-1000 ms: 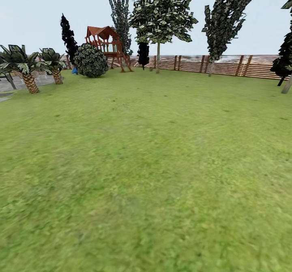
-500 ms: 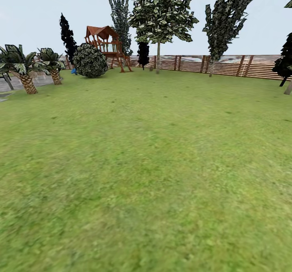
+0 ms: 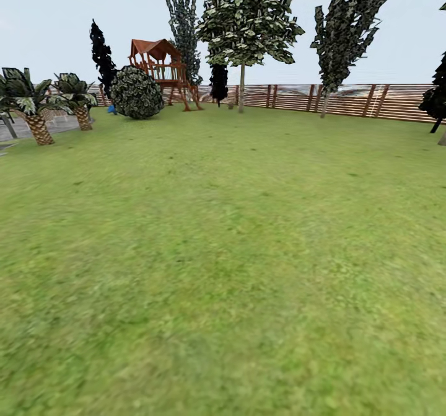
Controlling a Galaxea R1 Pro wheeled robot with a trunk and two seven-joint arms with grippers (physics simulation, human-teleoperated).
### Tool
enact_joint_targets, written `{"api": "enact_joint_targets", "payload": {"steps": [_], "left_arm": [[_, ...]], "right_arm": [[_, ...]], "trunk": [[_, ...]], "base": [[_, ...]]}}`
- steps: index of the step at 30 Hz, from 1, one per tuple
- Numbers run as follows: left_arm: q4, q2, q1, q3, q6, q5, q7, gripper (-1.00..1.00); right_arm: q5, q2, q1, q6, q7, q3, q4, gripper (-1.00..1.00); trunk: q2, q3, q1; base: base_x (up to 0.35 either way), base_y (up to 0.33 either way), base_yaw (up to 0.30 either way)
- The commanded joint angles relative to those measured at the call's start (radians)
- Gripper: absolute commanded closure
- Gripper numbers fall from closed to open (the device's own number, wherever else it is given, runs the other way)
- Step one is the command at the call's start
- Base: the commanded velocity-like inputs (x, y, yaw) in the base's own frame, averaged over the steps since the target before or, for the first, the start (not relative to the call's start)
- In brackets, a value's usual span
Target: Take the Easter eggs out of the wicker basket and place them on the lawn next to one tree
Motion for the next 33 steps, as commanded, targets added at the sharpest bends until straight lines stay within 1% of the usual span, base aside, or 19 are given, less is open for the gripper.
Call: {"api": "enact_joint_targets", "payload": {"steps": [1,33], "left_arm": [[-0.002,0.000,0.001,0.001,-0.001,0.001,0.000,-1.00],[-0.002,0.000,0.001,0.001,-0.001,0.001,0.001,-1.00]], "right_arm": [[0.000,0.000,-0.001,-0.003,0.000,0.000,0.001,-1.00],[-0.002,0.000,-0.001,-0.004,0.000,0.001,0.001,-1.00]], "trunk": [[0.000,-0.001,0.001],[0.000,-0.001,0.001]], "base": [[0.327,0.000,0.000],[0.327,0.000,0.000]]}}
